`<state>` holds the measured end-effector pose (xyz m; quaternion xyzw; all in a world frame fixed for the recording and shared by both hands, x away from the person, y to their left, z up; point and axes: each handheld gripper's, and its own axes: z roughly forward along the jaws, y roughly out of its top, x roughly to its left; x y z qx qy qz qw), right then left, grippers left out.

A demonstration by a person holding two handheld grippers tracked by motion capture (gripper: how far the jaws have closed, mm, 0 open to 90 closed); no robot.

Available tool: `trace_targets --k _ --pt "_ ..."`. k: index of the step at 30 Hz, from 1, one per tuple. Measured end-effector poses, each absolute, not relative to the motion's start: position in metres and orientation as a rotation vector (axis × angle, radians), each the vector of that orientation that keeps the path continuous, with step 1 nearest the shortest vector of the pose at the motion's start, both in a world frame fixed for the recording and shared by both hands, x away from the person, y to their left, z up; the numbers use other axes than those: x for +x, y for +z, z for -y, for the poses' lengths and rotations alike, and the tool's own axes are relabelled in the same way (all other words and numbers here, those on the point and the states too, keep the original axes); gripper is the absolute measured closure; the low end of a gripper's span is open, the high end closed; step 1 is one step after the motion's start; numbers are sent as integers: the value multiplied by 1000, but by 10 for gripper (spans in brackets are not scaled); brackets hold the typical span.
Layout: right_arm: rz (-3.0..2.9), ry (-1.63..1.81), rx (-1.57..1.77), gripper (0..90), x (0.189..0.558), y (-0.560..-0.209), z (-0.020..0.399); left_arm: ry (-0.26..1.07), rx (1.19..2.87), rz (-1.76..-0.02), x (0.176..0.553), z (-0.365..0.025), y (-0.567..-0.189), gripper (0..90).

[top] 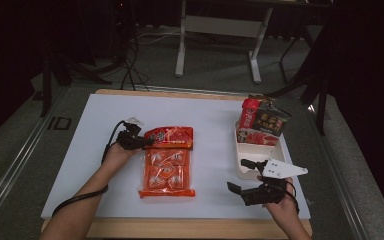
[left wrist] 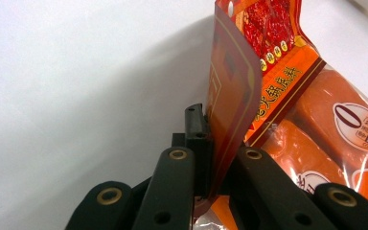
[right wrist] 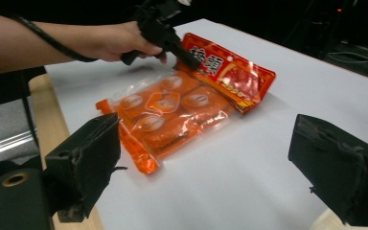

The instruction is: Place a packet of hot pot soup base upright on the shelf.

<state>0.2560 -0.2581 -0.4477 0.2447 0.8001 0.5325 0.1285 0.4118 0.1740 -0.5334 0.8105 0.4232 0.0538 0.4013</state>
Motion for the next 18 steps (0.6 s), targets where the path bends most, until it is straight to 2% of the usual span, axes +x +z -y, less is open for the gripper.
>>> trace_targets --k 16,18 --pt "-2240 1570 766 109 258 -439 263 171 2009 -978 394 -176 -489 892" --pt "-2245 1576 770 151 259 -438 264 175 2006 -963 392 -176 -484 892"
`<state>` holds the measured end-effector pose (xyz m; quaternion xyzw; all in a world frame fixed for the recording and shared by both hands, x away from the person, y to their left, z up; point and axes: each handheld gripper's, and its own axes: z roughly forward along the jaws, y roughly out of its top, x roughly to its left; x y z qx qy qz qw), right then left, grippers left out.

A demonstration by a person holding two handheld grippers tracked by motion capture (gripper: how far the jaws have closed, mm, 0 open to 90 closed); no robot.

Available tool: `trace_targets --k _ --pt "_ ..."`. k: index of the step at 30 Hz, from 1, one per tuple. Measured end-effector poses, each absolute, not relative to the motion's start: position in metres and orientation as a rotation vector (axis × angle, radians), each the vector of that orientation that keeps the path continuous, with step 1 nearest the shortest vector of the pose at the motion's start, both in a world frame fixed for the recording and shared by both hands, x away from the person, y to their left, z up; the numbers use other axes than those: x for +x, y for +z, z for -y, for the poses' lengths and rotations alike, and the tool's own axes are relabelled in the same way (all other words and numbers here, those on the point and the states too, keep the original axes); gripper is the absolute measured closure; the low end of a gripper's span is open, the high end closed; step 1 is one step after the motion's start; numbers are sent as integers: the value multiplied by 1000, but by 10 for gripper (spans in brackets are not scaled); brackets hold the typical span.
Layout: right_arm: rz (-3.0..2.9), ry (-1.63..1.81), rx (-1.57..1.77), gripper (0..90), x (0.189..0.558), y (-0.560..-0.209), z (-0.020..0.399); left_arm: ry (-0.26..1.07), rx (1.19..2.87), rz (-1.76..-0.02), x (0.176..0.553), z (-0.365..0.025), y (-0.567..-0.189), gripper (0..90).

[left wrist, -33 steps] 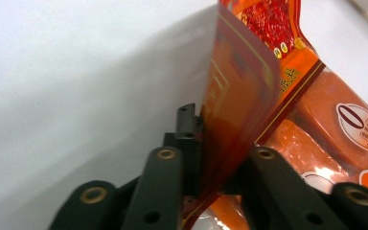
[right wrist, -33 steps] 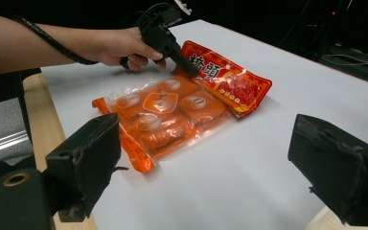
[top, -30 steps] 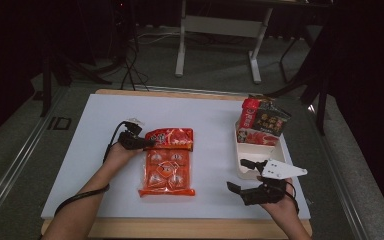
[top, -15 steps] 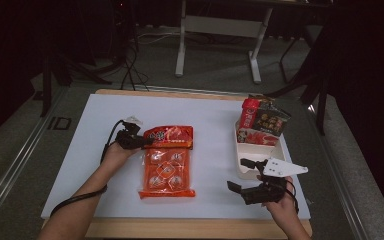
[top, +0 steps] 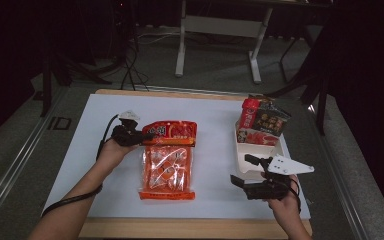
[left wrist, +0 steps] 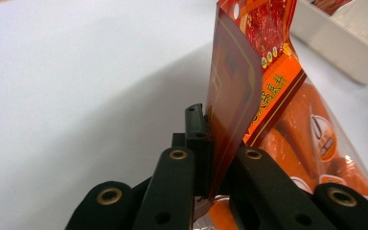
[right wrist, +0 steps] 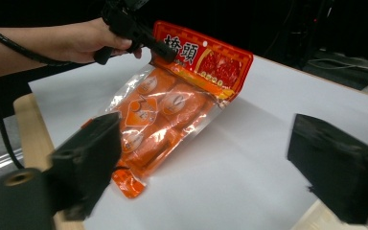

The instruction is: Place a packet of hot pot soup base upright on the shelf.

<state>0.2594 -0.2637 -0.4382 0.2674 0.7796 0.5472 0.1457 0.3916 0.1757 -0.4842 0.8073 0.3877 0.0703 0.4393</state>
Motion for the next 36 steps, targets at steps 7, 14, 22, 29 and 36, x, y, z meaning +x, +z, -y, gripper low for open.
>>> trace_targets --k 7,14,22,29,36 --pt "-2228 1551 706 138 261 -435 264 192 1995 -903 381 -174 -468 893" --pt "-2261 1546 734 103 260 -428 259 198 1981 -834 368 -170 -451 893" --pt "-2273 1580 756 106 271 -428 250 210 1972 -771 353 -170 -439 896" --pt "-2289 1579 748 130 288 -425 238 218 1948 -714 339 -171 -434 896" --pt "-2289 1578 741 134 306 -422 227 221 1931 -669 329 -172 -431 896"
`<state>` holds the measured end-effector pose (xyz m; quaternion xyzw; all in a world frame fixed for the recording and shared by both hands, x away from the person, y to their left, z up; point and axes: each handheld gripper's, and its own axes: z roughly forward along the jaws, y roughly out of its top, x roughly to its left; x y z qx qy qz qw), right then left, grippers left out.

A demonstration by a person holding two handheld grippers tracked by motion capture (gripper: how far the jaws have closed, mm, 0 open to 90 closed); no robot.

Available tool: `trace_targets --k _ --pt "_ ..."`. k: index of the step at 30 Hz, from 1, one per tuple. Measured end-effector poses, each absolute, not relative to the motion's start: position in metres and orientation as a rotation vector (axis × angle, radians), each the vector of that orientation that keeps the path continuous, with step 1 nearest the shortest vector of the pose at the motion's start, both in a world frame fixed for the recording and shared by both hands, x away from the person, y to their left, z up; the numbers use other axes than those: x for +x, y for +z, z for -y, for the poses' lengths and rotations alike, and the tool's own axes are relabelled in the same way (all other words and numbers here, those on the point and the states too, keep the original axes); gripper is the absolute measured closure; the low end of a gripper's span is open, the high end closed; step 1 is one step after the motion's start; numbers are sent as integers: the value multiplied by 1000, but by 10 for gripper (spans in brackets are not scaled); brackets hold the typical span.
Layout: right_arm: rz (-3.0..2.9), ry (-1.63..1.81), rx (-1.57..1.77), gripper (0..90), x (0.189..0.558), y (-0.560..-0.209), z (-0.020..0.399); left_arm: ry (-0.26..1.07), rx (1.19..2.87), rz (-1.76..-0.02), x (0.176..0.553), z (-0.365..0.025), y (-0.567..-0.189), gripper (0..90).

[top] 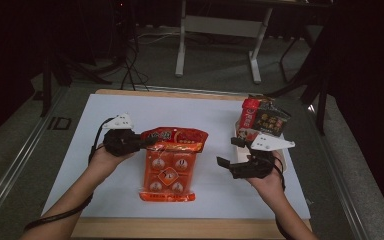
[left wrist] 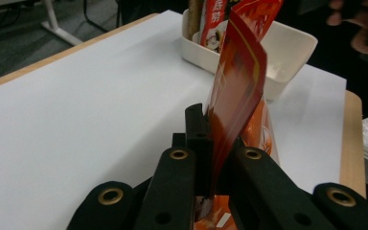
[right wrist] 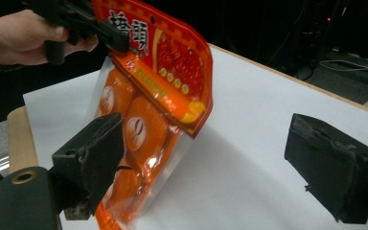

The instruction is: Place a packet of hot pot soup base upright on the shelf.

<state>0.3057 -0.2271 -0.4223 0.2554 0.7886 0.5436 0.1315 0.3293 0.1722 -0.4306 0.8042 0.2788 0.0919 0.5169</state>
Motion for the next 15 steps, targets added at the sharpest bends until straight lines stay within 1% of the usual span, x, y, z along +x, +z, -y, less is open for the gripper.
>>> trace_targets --k 7,15 --pt "-2331 1593 730 137 330 -424 206 217 1911 -633 318 -172 -427 897" --pt "-2400 1648 715 137 344 -431 185 195 1895 -600 308 -171 -424 896"
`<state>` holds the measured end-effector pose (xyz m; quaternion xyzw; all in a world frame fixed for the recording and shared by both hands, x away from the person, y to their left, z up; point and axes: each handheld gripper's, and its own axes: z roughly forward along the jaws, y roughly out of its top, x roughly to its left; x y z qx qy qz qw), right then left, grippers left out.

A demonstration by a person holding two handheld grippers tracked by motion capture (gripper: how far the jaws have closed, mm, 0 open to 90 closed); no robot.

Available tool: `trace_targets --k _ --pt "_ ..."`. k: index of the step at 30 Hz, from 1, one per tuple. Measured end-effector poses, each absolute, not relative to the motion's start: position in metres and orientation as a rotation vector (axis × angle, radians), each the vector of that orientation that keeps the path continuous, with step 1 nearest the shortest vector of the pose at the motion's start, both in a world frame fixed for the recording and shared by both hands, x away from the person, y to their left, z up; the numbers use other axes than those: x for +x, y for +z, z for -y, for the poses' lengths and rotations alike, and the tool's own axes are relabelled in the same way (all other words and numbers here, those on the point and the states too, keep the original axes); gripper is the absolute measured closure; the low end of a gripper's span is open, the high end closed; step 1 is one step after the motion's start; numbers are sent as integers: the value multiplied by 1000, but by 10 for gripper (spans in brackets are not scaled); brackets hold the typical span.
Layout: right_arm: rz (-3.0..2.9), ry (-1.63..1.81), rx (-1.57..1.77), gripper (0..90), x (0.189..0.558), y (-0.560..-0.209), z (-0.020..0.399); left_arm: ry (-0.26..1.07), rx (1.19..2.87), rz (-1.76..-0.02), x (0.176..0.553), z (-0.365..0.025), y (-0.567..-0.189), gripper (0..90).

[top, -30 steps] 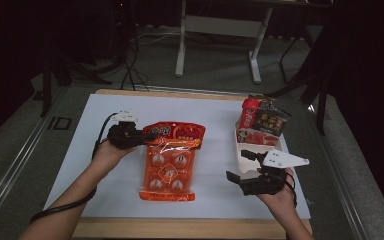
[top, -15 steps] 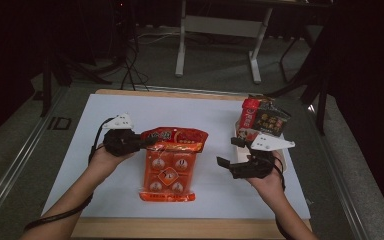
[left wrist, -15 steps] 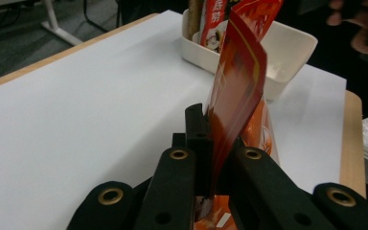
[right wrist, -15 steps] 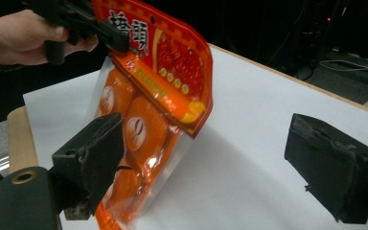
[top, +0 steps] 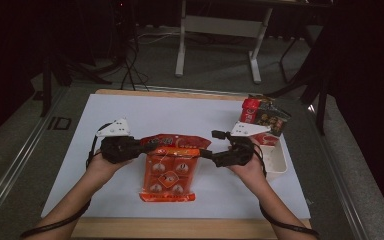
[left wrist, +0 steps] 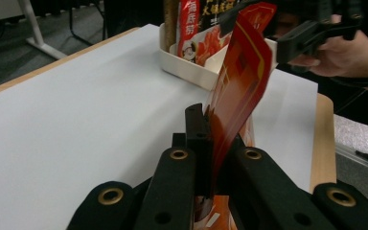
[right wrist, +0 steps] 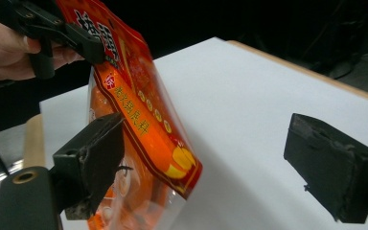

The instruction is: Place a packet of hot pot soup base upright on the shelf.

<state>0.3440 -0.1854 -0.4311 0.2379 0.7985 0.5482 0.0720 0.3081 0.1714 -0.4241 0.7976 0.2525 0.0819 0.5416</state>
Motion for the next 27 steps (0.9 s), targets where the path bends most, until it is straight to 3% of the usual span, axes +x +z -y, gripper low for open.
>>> trace_targets --k 6,9,15,24,27 --pt "-2459 1677 694 162 348 -439 174 187 1885 -585 302 -170 -423 896" --pt "-2494 1700 664 279 347 -443 168 197 1885 -576 299 -168 -421 895" --pt "-2589 1691 556 644 344 -451 158 204 1889 -573 298 -168 -421 893" --pt "-2677 1779 529 874 348 -453 162 175 1884 -574 300 -169 -420 890" --pt "-2694 1764 513 899 345 -450 162 174 1894 -564 299 -169 -418 891"
